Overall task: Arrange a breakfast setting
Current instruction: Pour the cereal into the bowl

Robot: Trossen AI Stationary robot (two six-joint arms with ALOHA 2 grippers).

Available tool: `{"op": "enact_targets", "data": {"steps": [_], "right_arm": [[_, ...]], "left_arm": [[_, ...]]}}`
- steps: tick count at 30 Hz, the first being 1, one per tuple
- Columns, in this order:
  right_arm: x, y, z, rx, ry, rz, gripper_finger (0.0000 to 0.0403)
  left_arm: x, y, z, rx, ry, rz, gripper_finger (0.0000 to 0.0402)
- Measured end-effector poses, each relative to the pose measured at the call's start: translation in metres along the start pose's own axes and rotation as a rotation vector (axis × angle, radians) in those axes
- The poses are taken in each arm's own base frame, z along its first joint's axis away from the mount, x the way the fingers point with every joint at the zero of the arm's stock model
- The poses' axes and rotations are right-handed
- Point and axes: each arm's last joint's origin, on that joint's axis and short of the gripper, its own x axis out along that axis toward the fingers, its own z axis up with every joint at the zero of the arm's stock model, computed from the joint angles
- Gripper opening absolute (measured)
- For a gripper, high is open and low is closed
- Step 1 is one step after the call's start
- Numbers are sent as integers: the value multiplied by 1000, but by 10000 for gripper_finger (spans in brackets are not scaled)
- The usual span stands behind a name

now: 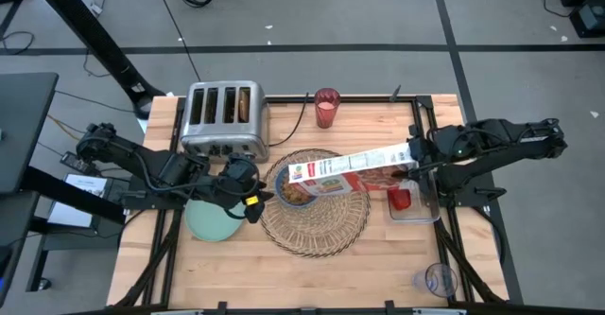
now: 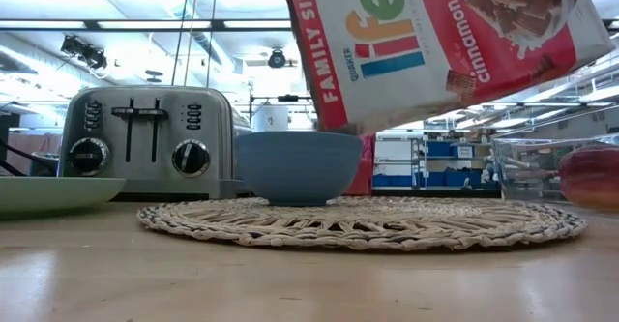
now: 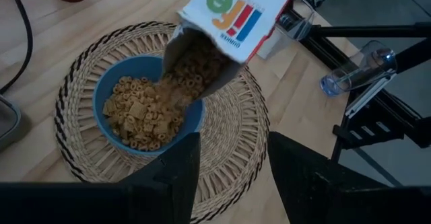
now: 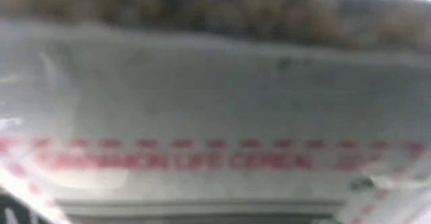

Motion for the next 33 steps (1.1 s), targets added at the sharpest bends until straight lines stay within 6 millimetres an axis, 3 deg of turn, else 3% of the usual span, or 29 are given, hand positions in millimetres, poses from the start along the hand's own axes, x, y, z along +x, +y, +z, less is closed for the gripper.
{"op": "enact_targets", "data": {"steps": [17, 23, 33], "right_arm": [[-17, -4, -4, 26, -78, -11, 232], [-8, -3, -11, 36, -32, -11, 232], [-6, -3, -13, 25, -11, -28, 232]], "left_arm": [[-7, -10, 12, 43, -109, -121, 180], [-17, -8, 18, 21, -159, -137, 180], [-17, -8, 18, 18, -168, -130, 180]]}}
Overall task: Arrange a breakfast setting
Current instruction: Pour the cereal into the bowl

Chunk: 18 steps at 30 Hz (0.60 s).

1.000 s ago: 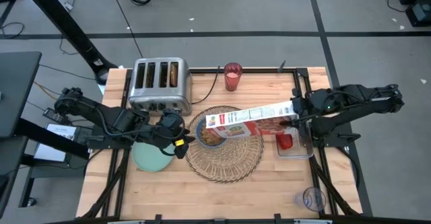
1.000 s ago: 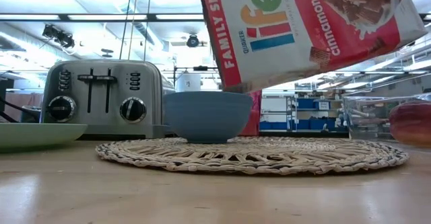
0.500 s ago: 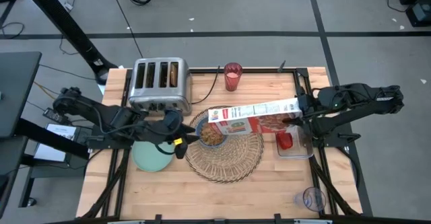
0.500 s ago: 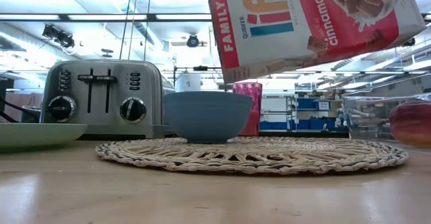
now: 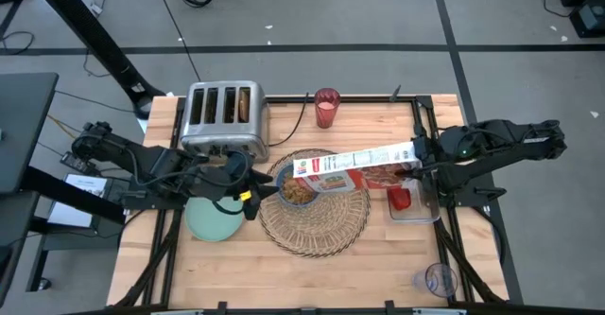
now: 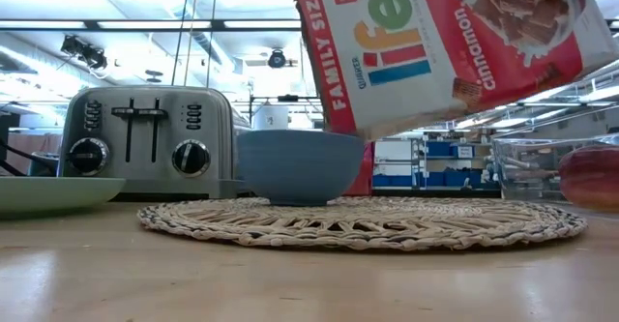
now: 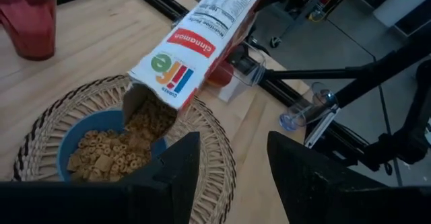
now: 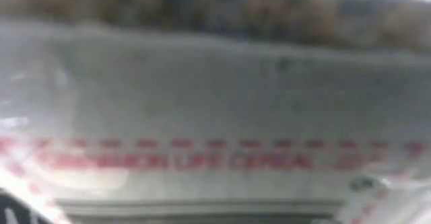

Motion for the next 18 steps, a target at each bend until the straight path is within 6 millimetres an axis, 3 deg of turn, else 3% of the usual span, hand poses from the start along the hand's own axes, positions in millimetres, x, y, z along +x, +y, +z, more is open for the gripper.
{"op": "enact_targets", "data": {"steps": [18], "right_arm": [[0, 0, 0, 2, 2, 7, 232]], "left_arm": [[0, 0, 0, 0, -3, 4, 180]]}}
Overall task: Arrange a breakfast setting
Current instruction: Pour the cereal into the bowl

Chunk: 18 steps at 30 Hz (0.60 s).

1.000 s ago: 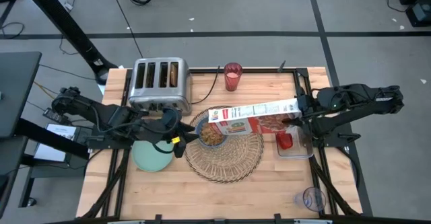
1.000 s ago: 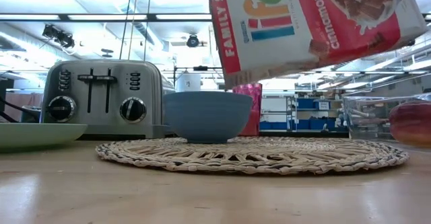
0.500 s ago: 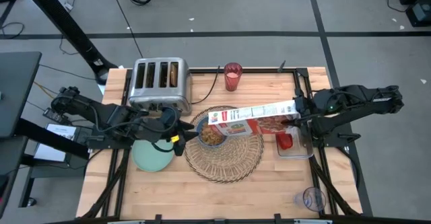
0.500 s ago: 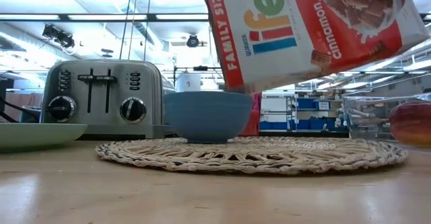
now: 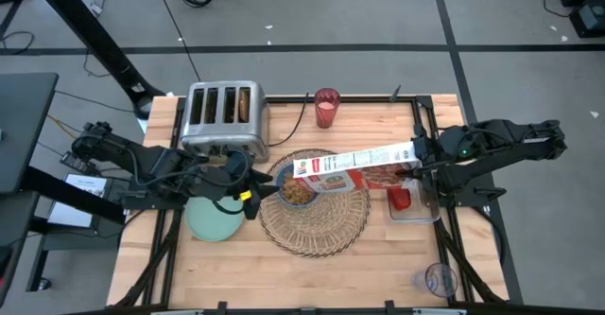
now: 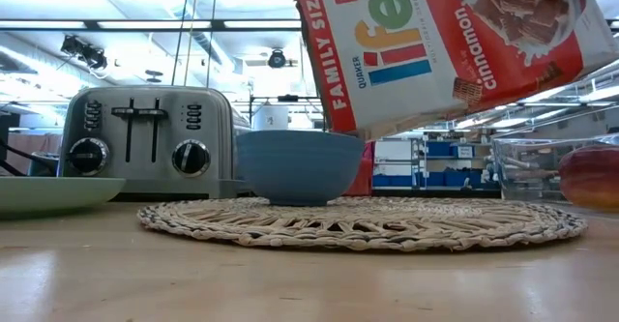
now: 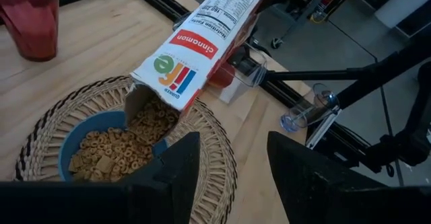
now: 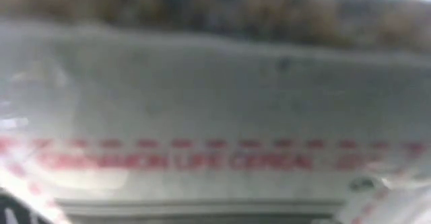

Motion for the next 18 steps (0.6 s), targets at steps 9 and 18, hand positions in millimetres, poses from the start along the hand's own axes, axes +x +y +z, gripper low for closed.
{"op": "enact_targets", "data": {"steps": [9, 18], "right_arm": [[-1, 0, 0, 0, 0, -3, 232], [-1, 0, 1, 3, -4, -1, 232]], "left_arm": [[0, 0, 0, -1, 1, 0, 180], [0, 0, 0, 1, 2, 2, 180]]}}
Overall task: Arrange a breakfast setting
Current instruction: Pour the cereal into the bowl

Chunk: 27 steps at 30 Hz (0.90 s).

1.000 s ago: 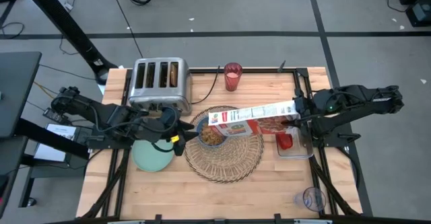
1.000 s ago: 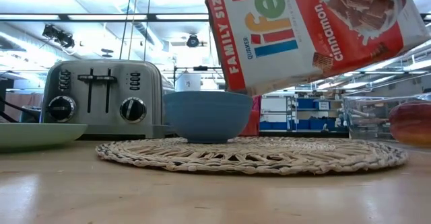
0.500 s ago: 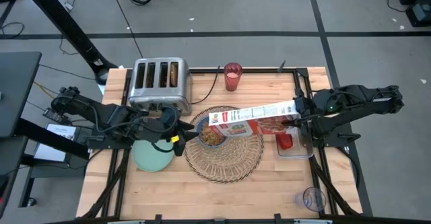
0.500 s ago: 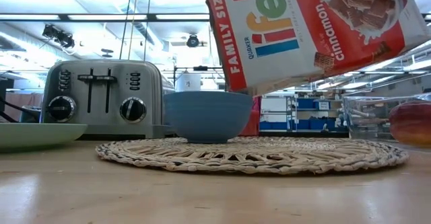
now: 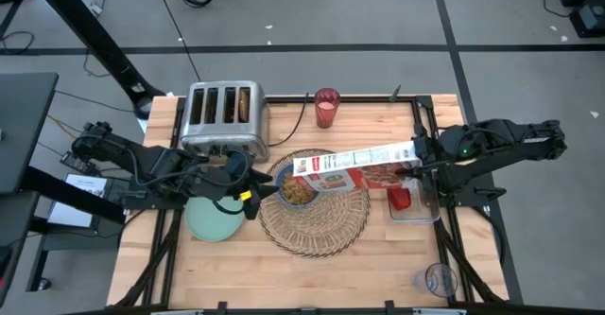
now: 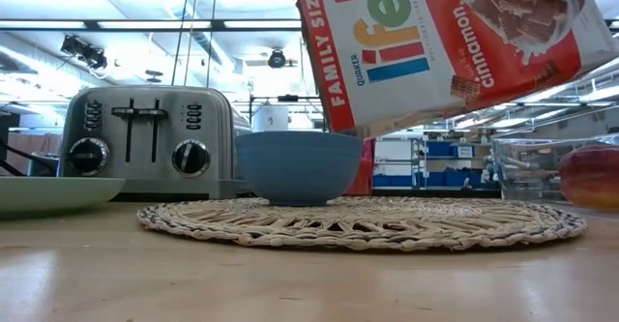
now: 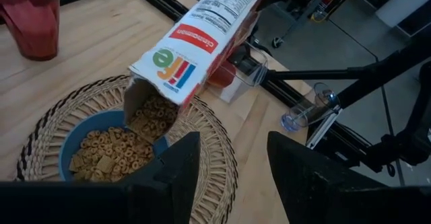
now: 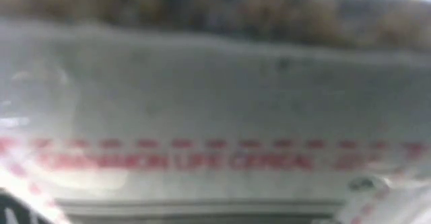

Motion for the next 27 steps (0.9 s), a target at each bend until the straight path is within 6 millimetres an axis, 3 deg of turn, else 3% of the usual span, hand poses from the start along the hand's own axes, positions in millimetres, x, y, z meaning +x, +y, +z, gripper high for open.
{"op": "enact_targets", "data": {"steps": [10, 19, 27], "right_arm": [[-8, -2, -2, 19, -39, 8, 232], [-14, -3, -4, 43, -69, 14, 232], [-19, -3, -1, 53, -125, 31, 232]], "left_arm": [[-1, -3, 3, -15, -22, -29, 180], [-27, -11, 31, -8, -230, -196, 180], [-56, -9, 51, -104, -357, -295, 180]]}}
